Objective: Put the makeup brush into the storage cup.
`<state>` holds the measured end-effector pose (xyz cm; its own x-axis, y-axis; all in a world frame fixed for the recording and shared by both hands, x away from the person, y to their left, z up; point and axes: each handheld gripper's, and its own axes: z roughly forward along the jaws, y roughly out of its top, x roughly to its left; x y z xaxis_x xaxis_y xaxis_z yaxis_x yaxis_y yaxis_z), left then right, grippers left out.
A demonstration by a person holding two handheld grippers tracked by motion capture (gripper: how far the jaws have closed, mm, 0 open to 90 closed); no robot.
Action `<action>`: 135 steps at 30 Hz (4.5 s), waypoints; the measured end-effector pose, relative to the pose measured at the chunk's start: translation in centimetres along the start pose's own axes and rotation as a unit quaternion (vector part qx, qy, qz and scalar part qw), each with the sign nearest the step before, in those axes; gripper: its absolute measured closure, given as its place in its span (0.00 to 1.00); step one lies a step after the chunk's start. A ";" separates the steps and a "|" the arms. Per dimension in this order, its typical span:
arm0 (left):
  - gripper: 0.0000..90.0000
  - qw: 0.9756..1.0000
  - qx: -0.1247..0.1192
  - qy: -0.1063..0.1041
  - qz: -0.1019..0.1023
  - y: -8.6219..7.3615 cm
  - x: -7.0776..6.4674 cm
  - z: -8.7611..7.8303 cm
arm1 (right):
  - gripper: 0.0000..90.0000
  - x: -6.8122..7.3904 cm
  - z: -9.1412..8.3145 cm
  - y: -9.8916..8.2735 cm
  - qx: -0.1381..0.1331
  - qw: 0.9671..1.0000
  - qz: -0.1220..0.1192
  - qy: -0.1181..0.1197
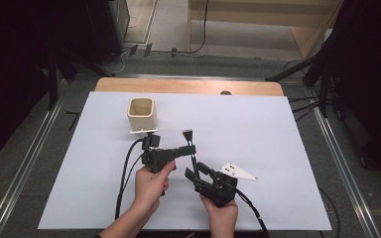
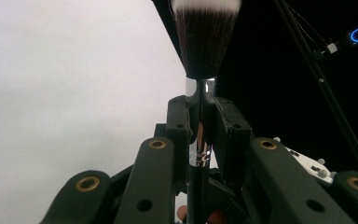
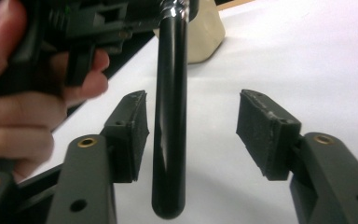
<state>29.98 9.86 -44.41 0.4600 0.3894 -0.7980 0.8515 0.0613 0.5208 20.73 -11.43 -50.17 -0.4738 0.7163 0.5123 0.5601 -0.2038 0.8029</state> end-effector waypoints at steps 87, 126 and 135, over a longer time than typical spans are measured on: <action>0.87 0.981 0.104 0.096 0.133 2.7 0.5 -1.9 | 0.27 -2.1 0.2 6.8 0.229 0.941 -0.227 0.102; 0.87 0.980 0.108 0.094 0.139 2.7 0.5 -2.0 | 0.26 -7.7 -7.2 6.5 0.208 0.955 -0.210 0.037; 0.87 0.981 0.105 0.096 0.136 2.8 0.7 -2.2 | 0.26 -8.7 -8.4 6.2 0.213 0.953 -0.214 0.020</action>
<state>32.14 12.29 -42.83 0.6384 0.5314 -0.5567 0.7464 -0.2510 0.6164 22.61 -24.59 -47.09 -0.7417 0.6451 0.1833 0.5304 0.3969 0.7491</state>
